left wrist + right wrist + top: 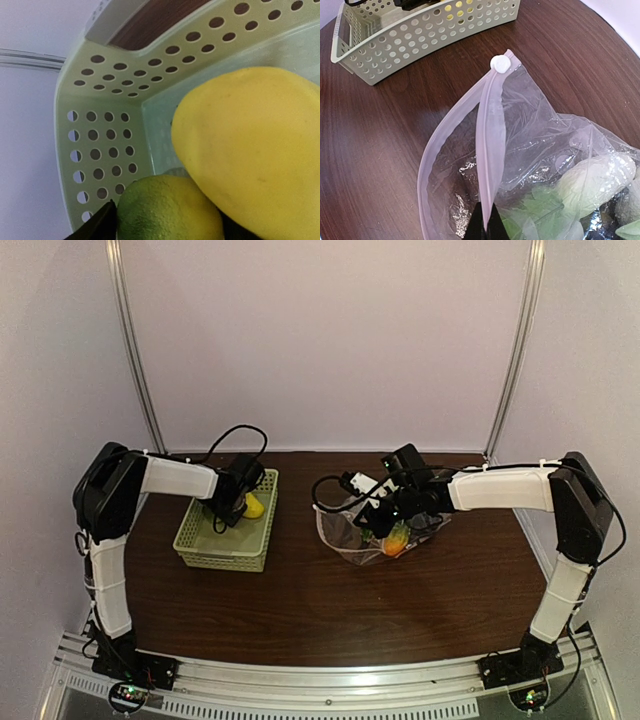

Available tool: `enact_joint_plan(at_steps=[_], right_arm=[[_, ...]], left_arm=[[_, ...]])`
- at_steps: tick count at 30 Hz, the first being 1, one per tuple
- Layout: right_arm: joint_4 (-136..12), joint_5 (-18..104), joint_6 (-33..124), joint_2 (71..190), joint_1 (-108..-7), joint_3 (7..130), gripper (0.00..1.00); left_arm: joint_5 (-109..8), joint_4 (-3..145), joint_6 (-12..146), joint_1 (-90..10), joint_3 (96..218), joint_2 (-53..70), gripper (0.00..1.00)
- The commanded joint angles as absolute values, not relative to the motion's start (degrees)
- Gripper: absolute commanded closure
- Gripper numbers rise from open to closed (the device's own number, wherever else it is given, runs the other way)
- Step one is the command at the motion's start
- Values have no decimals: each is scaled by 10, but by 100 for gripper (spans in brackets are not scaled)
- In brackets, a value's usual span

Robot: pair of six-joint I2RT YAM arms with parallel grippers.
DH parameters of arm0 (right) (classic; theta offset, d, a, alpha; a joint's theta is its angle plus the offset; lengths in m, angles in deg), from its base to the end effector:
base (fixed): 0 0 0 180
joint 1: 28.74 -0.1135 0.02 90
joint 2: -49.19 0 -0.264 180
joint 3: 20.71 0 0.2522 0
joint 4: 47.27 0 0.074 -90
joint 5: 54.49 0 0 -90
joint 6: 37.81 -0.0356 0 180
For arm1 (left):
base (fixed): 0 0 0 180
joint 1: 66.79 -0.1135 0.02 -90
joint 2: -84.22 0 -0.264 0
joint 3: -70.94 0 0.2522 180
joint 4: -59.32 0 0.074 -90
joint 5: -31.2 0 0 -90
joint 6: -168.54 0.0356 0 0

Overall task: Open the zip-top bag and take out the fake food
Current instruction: Place the fake fruit in the bin.

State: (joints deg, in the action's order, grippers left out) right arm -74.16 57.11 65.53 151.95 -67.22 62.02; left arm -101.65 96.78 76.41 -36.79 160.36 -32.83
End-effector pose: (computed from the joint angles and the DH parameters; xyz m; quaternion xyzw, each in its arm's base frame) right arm 0.2959 0.2519 0.2064 -0.4611 0.7918 0.2486 0.3141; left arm 0.3634 -0.1819 0.1409 0.1424 0.9012 0.2872 0.2916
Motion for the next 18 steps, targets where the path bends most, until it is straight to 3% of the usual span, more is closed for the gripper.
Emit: enact_joint_plan(at_steps=[1, 9, 18], right_arm=[[-752, 572, 655, 1502, -668, 614, 100], [-753, 576, 655, 1499, -668, 615, 100], [-754, 569, 660, 1475, -668, 614, 100]], left_arm=[[-1033, 949, 774, -371, 1632, -345, 30], [-1015, 971, 754, -370, 1629, -320, 27], [-979, 965, 753, -330, 1595, -207, 27]])
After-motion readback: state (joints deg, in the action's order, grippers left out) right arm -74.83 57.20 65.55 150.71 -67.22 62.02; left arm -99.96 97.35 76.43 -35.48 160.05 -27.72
